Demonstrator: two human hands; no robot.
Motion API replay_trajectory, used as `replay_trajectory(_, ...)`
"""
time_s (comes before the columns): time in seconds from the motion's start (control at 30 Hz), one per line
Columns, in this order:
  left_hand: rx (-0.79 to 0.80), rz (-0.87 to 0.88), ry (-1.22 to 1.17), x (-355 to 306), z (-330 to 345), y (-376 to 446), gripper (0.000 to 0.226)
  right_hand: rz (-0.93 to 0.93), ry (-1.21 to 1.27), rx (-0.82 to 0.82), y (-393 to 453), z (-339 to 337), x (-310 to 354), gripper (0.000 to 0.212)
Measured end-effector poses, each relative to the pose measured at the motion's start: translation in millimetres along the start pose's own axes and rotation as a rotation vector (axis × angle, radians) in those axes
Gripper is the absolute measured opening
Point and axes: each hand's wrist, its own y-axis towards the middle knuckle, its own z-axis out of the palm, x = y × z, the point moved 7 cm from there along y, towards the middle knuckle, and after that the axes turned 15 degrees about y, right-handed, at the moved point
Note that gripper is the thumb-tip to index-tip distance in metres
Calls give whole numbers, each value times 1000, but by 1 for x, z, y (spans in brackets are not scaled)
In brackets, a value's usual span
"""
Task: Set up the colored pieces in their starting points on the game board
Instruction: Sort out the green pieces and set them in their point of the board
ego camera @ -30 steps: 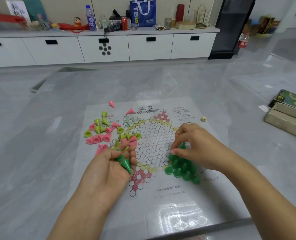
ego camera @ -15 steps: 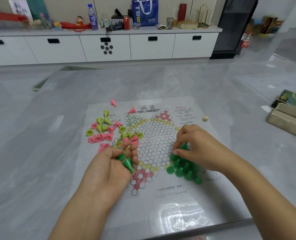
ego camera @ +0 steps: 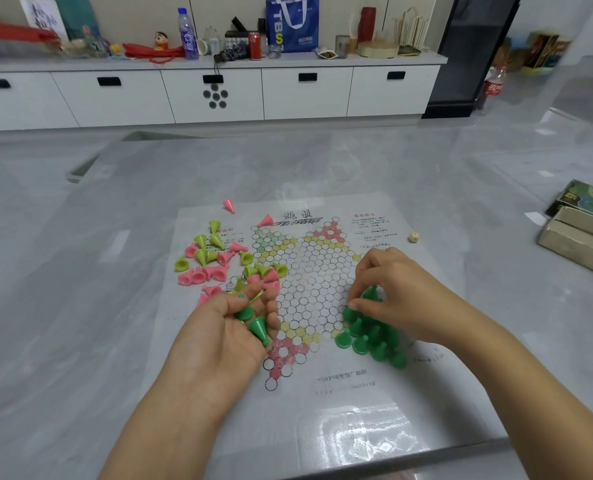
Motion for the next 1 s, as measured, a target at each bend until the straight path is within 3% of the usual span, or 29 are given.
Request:
replay_trajectory(0.3,-1,4,7,0,0,-1,29,9,-1,31,0,2,-2,17)
replay_trajectory(0.4,6,15,62,0,2,-3,28,-1,41,-25,-2,-5,1,19)
replay_trajectory(0.53,95,49,272,4,17,-8,27,-99,161,-106,-3,-12,24,18)
replay_trajectory(0.77,170,144,704,12,31,-16,33,-181,421,-33,-2,-3,52,14)
replay_trajectory(0.9,183,152,812,12,32,-19,15,-185,439,49,-2,7,54,14)
replay_trajectory(1.0,198,146,829,14,32,-17,18,-203,449,65,-2,8,56,11)
